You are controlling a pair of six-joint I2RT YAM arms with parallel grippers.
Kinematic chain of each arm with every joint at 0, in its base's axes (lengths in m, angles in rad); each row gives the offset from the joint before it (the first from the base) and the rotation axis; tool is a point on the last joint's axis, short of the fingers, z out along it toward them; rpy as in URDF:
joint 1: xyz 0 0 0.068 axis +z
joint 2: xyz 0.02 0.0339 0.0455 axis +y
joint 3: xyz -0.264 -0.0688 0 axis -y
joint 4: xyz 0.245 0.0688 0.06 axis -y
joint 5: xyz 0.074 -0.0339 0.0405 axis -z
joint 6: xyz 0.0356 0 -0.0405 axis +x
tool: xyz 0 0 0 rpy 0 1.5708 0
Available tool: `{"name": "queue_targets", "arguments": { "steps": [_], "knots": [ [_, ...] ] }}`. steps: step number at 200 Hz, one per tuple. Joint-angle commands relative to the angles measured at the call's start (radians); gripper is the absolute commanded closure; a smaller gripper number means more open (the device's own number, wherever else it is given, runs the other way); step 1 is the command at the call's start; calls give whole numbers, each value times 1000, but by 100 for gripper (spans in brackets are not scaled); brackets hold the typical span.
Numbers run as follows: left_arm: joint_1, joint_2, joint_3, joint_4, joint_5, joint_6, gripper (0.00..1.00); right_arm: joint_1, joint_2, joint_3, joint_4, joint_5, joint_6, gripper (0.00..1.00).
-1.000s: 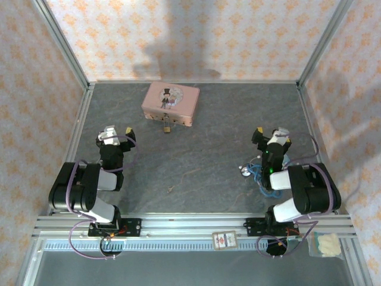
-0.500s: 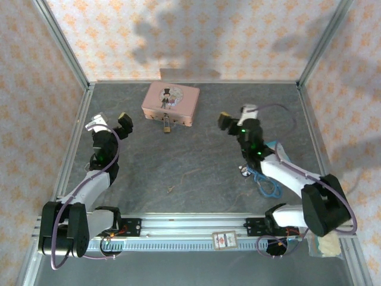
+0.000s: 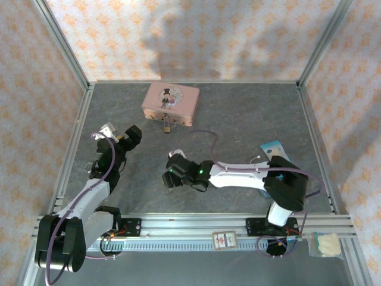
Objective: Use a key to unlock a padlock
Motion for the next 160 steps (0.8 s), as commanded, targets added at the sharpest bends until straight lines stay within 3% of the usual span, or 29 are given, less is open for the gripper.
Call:
{"name": "queue_targets", "arguments": {
  "steps": [1,42,91,160],
  "knots": [
    [-4,-25,-18,33,-57,-30,1,43,25,30,-137,40,169,34],
    [-4,-37,-61,73,-67,-60,1,100,115,79,-158,56,232,49],
    [-3,-63,-90,51,-67,-64,1,113,184,123,-129,54,220,50],
    [-3,-80,-83,37,-63,-72,1,117,307,252,-180,167,170,53]
  ]
}}
